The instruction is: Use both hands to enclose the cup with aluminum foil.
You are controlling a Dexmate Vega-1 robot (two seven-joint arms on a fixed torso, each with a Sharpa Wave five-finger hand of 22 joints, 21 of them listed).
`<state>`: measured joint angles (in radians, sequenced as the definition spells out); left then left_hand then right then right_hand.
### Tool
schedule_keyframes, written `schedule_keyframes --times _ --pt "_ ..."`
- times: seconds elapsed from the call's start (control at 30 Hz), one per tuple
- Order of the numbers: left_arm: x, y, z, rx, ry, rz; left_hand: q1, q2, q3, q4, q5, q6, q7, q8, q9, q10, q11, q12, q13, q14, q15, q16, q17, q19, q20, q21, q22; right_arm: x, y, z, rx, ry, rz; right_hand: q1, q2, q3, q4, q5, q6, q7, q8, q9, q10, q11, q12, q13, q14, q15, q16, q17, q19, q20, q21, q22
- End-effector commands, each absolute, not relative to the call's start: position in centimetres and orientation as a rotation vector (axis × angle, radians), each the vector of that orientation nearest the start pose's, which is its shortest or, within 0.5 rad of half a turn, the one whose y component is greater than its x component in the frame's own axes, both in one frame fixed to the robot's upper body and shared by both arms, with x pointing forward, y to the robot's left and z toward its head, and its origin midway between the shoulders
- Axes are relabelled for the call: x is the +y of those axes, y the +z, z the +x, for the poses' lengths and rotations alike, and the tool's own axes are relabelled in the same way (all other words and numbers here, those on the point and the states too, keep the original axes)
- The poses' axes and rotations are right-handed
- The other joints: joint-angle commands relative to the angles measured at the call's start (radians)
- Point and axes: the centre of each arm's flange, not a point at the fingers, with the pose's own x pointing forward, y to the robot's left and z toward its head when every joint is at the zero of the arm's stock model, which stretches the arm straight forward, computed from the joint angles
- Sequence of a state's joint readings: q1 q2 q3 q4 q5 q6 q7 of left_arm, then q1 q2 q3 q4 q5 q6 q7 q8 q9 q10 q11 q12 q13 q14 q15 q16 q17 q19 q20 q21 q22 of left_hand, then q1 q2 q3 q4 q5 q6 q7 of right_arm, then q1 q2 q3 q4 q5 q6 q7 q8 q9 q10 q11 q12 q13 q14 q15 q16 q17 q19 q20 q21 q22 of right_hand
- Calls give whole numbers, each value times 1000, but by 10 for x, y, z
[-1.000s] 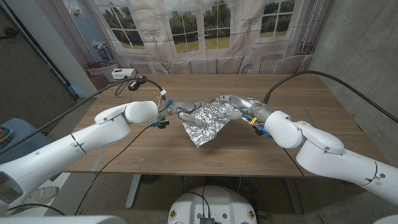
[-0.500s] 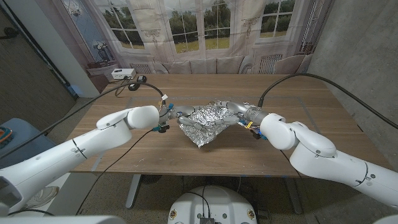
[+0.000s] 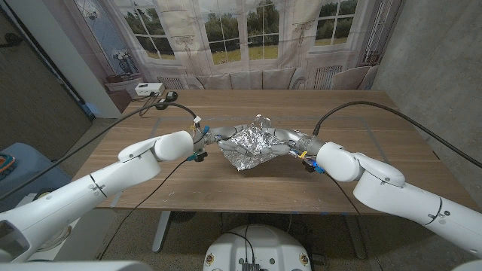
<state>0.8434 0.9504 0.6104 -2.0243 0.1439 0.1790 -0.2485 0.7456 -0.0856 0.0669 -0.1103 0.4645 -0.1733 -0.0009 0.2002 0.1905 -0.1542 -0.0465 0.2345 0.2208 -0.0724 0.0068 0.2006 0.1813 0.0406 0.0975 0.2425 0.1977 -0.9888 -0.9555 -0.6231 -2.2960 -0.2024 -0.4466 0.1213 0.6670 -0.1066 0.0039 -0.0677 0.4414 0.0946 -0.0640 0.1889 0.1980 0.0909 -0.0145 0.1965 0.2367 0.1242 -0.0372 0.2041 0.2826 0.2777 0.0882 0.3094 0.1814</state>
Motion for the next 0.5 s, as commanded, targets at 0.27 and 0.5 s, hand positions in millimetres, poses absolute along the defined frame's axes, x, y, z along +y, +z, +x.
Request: schedule_keyframes --times 0.27,0.5 --pt "172 -31 553 -494 -500 1180 23 19 -24 6 11 -57 76 7 1 59 41 22 -2 79 -7 12 -4 84 -17 29 1 -162 -59 506 -593 532 -812 -18 0 -29 8 15 15 24 12 1 34 20 17 1 55 5 25 -8 61 -29 4 1" --pt "172 -36 558 -523 -508 1123 117 79 -16 -11 -15 13 30 16 1 178 -79 48 -15 245 -72 19 -11 170 -26 53 1 -154 -65 508 -657 482 -779 21 17 -28 -5 27 15 22 12 0 38 8 17 -1 78 -17 31 -17 98 -68 9 1"
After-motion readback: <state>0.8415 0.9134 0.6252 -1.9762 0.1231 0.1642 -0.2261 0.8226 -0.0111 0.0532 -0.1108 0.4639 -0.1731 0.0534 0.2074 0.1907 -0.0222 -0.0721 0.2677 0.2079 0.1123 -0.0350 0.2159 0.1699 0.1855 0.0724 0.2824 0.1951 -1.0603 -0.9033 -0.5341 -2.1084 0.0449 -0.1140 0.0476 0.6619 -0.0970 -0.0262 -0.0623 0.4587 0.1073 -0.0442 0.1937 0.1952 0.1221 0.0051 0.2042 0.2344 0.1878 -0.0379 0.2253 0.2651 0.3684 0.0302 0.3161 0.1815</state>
